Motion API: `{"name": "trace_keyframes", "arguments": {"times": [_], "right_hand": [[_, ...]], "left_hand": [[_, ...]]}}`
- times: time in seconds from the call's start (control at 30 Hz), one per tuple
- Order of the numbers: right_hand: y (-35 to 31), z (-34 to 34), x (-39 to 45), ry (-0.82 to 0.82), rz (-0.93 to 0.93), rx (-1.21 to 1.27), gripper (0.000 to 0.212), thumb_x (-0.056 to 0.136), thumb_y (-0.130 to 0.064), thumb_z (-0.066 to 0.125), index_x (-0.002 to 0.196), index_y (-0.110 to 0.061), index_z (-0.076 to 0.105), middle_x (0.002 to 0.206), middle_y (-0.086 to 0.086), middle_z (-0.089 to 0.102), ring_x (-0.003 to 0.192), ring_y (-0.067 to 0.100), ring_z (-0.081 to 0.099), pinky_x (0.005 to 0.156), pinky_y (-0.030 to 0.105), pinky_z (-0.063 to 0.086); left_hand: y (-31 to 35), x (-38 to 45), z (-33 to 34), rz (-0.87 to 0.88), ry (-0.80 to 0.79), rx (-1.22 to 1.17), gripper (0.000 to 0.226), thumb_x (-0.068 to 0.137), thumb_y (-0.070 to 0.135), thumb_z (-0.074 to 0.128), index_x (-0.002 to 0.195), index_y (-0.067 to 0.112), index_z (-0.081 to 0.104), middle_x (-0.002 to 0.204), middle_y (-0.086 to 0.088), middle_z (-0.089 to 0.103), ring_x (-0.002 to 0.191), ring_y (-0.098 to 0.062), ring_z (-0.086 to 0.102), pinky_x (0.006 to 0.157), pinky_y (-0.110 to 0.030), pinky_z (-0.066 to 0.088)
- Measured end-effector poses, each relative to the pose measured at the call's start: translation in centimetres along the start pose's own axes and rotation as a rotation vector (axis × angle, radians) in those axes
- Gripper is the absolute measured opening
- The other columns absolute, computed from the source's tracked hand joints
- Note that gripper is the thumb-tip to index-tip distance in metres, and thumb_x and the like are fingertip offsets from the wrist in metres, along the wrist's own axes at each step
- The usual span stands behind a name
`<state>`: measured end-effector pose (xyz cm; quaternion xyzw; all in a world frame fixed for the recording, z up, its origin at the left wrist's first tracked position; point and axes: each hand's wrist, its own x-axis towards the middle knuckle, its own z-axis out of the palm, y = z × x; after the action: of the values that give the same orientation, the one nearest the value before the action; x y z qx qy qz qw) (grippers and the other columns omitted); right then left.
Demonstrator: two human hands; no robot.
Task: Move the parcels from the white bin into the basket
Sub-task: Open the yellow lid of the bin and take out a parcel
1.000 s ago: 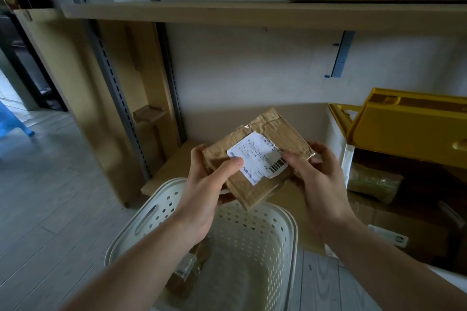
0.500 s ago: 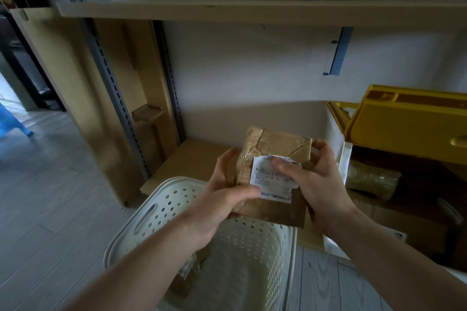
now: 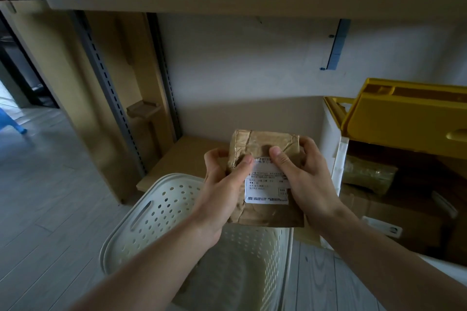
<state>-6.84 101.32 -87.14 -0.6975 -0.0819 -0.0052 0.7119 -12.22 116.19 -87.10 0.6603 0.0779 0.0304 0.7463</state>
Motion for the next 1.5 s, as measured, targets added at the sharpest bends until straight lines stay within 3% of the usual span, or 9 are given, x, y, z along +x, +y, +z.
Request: {"name": "trace_keyframes", "arguments": {"times": [0.17,0.3,0.37,0.43,0.63,0.8,0.93,1.13,1.5], "right_hand": [[-0.7,0.1,-0.4,-0.114,-0.036,0.105,0.034,0.103,-0.024,0.057,0.137,-0.026,0.058,0.117,-0.001,0.076,0.108,0.018,0.074,0.094,0.040,0.060],[-1.0,-0.1,-0.9,-0.150,-0.061,0.171,0.046,0.097,-0.030,0.058,0.143,-0.029,0.048,0.129,-0.005,0.070,0.114,0.014,0.071,0.088,0.031,0.060],[-1.2,-0.1,-1.1,-0.139,-0.078,0.188,0.050,0.089,-0.037,0.063,0.136,-0.025,0.049,0.131,0.000,0.067,0.112,0.014,0.071,0.084,0.028,0.060],[-1.4,0.0,-1.2,-0.124,-0.090,0.193,0.046,0.092,-0.041,0.068,0.131,-0.024,0.051,0.131,0.003,0.066,0.113,0.015,0.070,0.084,0.028,0.060],[-1.9,0.2,-2.1,-0.062,-0.162,0.136,0.030,0.093,-0.042,0.058,0.121,-0.033,0.060,0.125,0.001,0.070,0.118,0.022,0.067,0.101,0.056,0.055],[-2.9,0.6,-3.3,-0.030,-0.217,0.157,0.016,0.096,-0.038,0.052,0.110,-0.031,0.057,0.122,0.009,0.068,0.116,0.030,0.066,0.100,0.064,0.052],[-3.2,0.6,-3.4,-0.034,-0.221,0.176,0.021,0.096,-0.036,0.052,0.115,-0.027,0.055,0.125,0.014,0.066,0.115,0.026,0.068,0.098,0.053,0.057],[-3.2,0.5,-2.6,-0.164,-0.236,0.185,0.044,0.092,-0.025,0.065,0.132,-0.018,0.050,0.135,0.010,0.062,0.112,0.020,0.072,0.084,0.035,0.061],[-2.5,0.4,-2.2,-0.215,-0.265,0.180,0.043,0.096,-0.023,0.056,0.137,-0.014,0.046,0.141,0.013,0.058,0.119,0.022,0.068,0.094,0.040,0.057]], "left_hand": [[0.6,-0.2,-0.2,0.039,0.043,-0.084,0.039,0.094,0.044,0.054,0.124,0.023,0.040,0.109,-0.008,0.071,0.088,-0.015,0.076,0.068,-0.029,0.061],[1.2,-0.5,-0.6,0.068,0.049,-0.091,0.054,0.081,0.056,0.049,0.124,0.024,0.040,0.113,-0.004,0.068,0.109,-0.023,0.067,0.098,-0.050,0.055],[1.4,-0.7,-0.8,0.094,0.066,-0.102,0.051,0.083,0.057,0.050,0.123,0.025,0.042,0.114,-0.005,0.069,0.112,-0.024,0.066,0.104,-0.055,0.051],[1.4,-0.8,-0.9,0.113,0.078,-0.126,0.048,0.090,0.061,0.056,0.121,0.027,0.044,0.115,-0.006,0.071,0.113,-0.025,0.068,0.104,-0.058,0.050],[1.7,-1.2,-0.9,0.182,0.060,-0.153,0.045,0.086,0.056,0.053,0.123,0.031,0.045,0.122,-0.004,0.070,0.120,-0.026,0.066,0.105,-0.060,0.049],[2.0,-1.7,-0.7,0.226,0.049,-0.193,0.049,0.088,0.051,0.054,0.129,0.027,0.042,0.124,-0.005,0.070,0.119,-0.027,0.067,0.104,-0.060,0.049],[2.1,-2.1,-0.7,0.252,0.039,-0.230,0.041,0.091,0.046,0.053,0.123,0.023,0.043,0.123,-0.008,0.071,0.116,-0.026,0.070,0.101,-0.058,0.052],[2.4,-1.8,-1.2,0.256,0.072,-0.233,0.039,0.095,0.044,0.053,0.125,0.020,0.046,0.125,-0.013,0.069,0.117,-0.030,0.069,0.103,-0.059,0.051],[2.3,-1.7,-1.6,0.312,0.070,-0.210,0.038,0.094,0.041,0.053,0.122,0.017,0.045,0.127,-0.018,0.066,0.119,-0.033,0.067,0.101,-0.062,0.051]]}}
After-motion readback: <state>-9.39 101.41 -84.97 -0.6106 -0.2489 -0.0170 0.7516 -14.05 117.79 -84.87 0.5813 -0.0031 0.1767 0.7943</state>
